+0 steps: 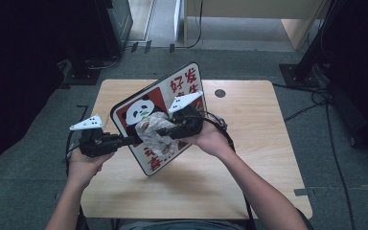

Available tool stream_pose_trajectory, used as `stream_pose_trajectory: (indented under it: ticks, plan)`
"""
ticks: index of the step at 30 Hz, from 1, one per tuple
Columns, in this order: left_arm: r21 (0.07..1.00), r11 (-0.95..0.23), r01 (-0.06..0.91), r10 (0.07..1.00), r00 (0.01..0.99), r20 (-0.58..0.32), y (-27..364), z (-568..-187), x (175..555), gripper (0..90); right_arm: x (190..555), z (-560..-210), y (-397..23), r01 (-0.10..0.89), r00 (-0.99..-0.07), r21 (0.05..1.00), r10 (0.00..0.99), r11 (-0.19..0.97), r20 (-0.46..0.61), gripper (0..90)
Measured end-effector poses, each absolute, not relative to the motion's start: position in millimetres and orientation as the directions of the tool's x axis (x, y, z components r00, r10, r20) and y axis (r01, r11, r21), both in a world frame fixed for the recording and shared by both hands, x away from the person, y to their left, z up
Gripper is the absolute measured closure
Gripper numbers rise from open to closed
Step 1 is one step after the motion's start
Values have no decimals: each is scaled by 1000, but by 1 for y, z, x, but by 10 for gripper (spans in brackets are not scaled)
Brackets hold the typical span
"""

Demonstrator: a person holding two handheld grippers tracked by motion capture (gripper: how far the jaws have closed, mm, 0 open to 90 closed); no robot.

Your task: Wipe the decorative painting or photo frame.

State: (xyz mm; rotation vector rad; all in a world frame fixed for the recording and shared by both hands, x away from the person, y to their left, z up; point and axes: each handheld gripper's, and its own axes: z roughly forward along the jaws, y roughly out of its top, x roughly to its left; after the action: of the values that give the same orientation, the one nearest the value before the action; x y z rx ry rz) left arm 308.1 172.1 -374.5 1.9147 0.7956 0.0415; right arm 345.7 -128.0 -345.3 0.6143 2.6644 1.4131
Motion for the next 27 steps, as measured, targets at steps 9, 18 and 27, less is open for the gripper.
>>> stream_pose_trajectory:
  ticks: [9, 18, 27]
  plan:
    - [819, -265, 508, 544, 781, -308, 172, -374, 308, 784, 344, -353, -129, 316, -919, 805, 373, 502, 127, 646]
    - [819, -268, 508, 544, 781, -306, 172, -374, 308, 784, 341, -364, -131, 326, -916, 800, 379, 503, 135, 645]
    - [819, -264, 509, 542, 781, -311, 172, -374, 308, 783, 338, -375, -133, 339, -911, 794, 387, 505, 143, 645]
